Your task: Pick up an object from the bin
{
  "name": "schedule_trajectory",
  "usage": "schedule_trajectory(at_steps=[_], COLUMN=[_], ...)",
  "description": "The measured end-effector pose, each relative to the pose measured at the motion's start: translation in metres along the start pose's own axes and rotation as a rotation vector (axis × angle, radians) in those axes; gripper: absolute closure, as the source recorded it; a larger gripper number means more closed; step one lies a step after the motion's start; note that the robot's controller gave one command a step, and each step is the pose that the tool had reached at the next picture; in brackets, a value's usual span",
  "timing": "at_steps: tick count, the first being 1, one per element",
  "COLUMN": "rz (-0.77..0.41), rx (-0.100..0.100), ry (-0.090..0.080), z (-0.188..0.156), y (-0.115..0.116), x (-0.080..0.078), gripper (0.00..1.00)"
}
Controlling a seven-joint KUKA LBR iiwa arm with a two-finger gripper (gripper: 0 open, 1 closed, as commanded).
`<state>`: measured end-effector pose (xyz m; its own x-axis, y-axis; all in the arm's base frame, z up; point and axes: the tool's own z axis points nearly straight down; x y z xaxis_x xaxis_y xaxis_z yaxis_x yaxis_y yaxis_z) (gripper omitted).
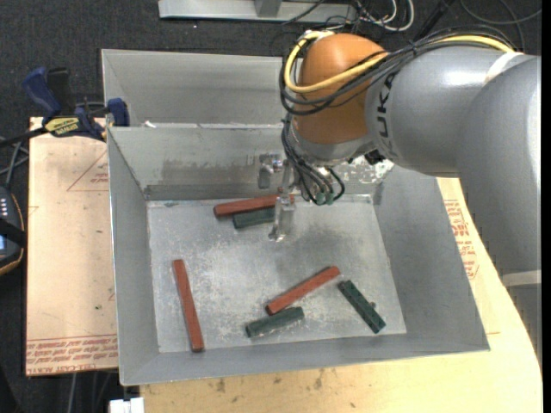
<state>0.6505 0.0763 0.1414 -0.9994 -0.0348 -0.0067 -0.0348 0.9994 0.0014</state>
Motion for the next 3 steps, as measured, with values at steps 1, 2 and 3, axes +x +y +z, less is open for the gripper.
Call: schedule_trajectory(at_steps=[1, 2, 3], rz=[0.117, 0.060, 0.061], rx=[0.001, 0.000, 0.000], ry=[0.008, 0.002, 0.004], z=[0.034, 0.060, 0.061], y=[0.000, 0.012, 0.012], x=[0.002, -0.008, -0.007], gripper=[0.00, 1.00, 0.00])
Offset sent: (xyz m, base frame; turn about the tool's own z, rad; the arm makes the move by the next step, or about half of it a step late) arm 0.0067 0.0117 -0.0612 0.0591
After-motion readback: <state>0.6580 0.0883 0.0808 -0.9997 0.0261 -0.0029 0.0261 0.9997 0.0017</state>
